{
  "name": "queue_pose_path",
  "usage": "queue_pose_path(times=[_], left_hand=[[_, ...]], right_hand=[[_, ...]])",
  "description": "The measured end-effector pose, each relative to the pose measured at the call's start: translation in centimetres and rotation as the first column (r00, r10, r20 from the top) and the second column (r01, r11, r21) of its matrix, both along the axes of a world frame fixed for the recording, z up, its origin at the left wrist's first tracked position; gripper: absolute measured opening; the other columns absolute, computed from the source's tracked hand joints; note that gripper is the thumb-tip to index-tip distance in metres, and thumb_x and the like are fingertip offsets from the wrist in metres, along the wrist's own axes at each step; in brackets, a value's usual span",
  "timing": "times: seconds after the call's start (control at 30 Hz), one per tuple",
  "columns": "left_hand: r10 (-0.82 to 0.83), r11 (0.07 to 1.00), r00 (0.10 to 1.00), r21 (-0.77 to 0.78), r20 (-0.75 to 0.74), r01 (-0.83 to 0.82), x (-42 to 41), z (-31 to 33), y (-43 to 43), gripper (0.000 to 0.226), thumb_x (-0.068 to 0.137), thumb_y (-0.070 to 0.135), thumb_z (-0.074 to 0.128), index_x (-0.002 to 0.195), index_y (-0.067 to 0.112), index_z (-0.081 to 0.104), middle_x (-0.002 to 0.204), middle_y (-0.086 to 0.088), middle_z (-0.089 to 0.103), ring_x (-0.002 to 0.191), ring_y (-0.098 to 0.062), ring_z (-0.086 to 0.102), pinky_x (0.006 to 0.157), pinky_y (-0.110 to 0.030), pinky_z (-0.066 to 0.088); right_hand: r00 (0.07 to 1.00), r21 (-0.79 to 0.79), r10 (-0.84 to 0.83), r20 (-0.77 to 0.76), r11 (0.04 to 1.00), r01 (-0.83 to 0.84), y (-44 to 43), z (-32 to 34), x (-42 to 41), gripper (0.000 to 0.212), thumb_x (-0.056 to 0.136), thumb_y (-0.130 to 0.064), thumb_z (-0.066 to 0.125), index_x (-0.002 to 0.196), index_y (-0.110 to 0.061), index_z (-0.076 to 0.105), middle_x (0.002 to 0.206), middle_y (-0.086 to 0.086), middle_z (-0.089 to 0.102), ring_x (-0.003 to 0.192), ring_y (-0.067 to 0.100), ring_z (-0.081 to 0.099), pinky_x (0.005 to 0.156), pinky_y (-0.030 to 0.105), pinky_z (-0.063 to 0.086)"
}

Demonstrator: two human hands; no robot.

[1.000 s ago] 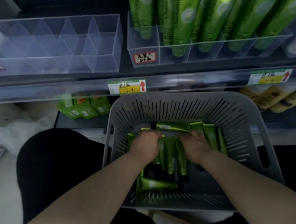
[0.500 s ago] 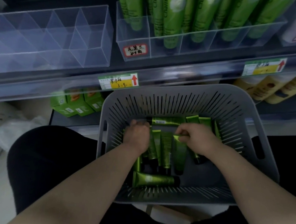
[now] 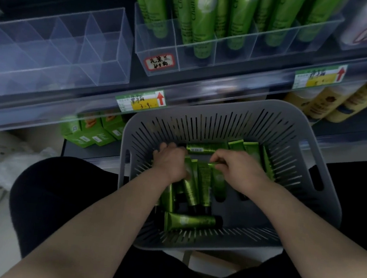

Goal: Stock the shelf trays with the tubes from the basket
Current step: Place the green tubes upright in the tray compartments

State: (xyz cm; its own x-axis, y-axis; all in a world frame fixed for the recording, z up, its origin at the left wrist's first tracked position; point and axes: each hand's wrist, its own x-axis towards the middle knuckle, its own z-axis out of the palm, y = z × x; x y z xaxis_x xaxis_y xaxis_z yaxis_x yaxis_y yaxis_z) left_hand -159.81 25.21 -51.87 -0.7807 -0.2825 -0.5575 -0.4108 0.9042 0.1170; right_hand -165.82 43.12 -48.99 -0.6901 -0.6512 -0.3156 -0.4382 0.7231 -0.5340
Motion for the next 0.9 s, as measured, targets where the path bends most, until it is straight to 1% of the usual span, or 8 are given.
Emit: queue_pose_path(times=[0.13, 0.2, 0.3, 0.4, 0.57, 0.63, 0.83, 0.9], left_hand=[[0.217, 0.915, 0.973, 0.363, -0.079, -0.175, 0.6, 0.6, 0.2, 0.052, 0.084, 0.035, 0.071, 0.128, 0.016, 0.050, 0.123, -0.007, 0.056, 0.107, -0.023, 0.054, 0.084, -0.029, 0.047], [0.251, 0.871, 0.964, 0.455, -0.086, -0.186, 1.1, 1.1, 0.8, 0.043, 0.090, 0.030, 0.063, 0.128, 0.013, 0.051, 0.120, -0.009, 0.057, 0.101, -0.022, 0.056, 0.080, -0.027, 0.046], [0.194, 0.909, 0.949, 0.410, -0.247, -0.079, 1.7, 2.6, 1.3, 0.027, 0.093, 0.024, 0.059, 0.117, 0.013, 0.056, 0.108, -0.010, 0.062, 0.095, -0.023, 0.059, 0.074, -0.025, 0.044], [0.181, 0.935, 0.868, 0.355, -0.462, -0.006, 2.0, 4.8, 1.4, 0.016, 0.094, 0.021, 0.056, 0.109, 0.016, 0.057, 0.094, -0.009, 0.066, 0.085, -0.025, 0.063, 0.070, -0.030, 0.050], [0.212, 0.952, 0.641, 0.304, -0.738, 0.035, 2.1, 10.4, 0.8, 0.018, 0.095, 0.018, 0.054, 0.113, 0.015, 0.057, 0.090, -0.004, 0.067, 0.080, -0.019, 0.063, 0.070, -0.030, 0.048], [0.209, 0.961, 0.524, 0.273, -0.826, 0.047, 2.3, 12.9, 0.2, 0.018, 0.096, 0.019, 0.052, 0.114, 0.015, 0.056, 0.078, 0.001, 0.062, 0.072, -0.019, 0.061, 0.063, -0.029, 0.046], [0.285, 0.957, 0.152, 0.289, -0.946, 0.005, 1.7, 20.8, -3.1, 0.019, 0.097, 0.022, 0.046, 0.114, 0.015, 0.052, 0.076, -0.008, 0.060, 0.066, -0.027, 0.061, 0.060, -0.050, 0.054], [0.284, 0.959, 0.078, 0.284, -0.956, -0.011, 0.7, 23.3, -4.3, 0.017, 0.096, 0.019, 0.048, 0.111, 0.013, 0.052, 0.075, -0.010, 0.059, 0.065, -0.029, 0.059, 0.059, -0.051, 0.054]], right_hand=[[1.000, 0.029, 0.025, -0.019, 0.999, -0.024, 0.1, 0.3, 0.2, 0.018, 0.093, -0.022, 0.057, 0.108, -0.028, 0.065, 0.110, -0.004, 0.067, 0.098, 0.015, 0.060, 0.077, 0.027, 0.048], [0.999, 0.028, 0.027, -0.026, 0.999, -0.026, 0.3, 0.9, 0.4, 0.018, 0.093, -0.022, 0.057, 0.109, -0.029, 0.066, 0.112, -0.004, 0.067, 0.100, 0.015, 0.060, 0.080, 0.028, 0.049], [0.997, -0.037, -0.016, -0.070, 0.999, 0.013, 0.4, 2.2, 0.7, 0.017, 0.092, -0.022, 0.058, 0.105, -0.029, 0.067, 0.109, -0.006, 0.068, 0.097, 0.015, 0.062, 0.079, 0.030, 0.051], [0.990, -0.127, -0.060, -0.132, 0.991, 0.043, 0.3, 3.9, 0.9, 0.015, 0.090, -0.023, 0.061, 0.101, -0.030, 0.068, 0.104, -0.009, 0.070, 0.096, 0.015, 0.063, 0.079, 0.035, 0.053], [0.975, -0.203, -0.036, -0.221, 0.979, -0.009, -0.5, 8.2, 0.4, 0.015, 0.092, -0.023, 0.058, 0.102, -0.029, 0.067, 0.103, -0.009, 0.069, 0.095, 0.014, 0.063, 0.077, 0.033, 0.051], [0.960, -0.254, -0.033, -0.278, 0.966, -0.040, -1.1, 10.5, -0.1, 0.015, 0.093, -0.022, 0.057, 0.102, -0.029, 0.066, 0.102, -0.010, 0.069, 0.094, 0.014, 0.062, 0.074, 0.033, 0.050], [0.919, -0.417, -0.082, -0.384, 0.904, -0.093, -3.1, 17.0, -1.0, 0.017, 0.095, -0.020, 0.053, 0.107, -0.025, 0.065, 0.103, -0.004, 0.068, 0.092, 0.017, 0.061, 0.073, 0.034, 0.051], [0.906, -0.449, -0.099, -0.410, 0.887, -0.106, -3.7, 18.7, -1.3, 0.018, 0.095, -0.020, 0.053, 0.108, -0.025, 0.066, 0.099, -0.005, 0.068, 0.089, 0.017, 0.061, 0.071, 0.033, 0.050]])
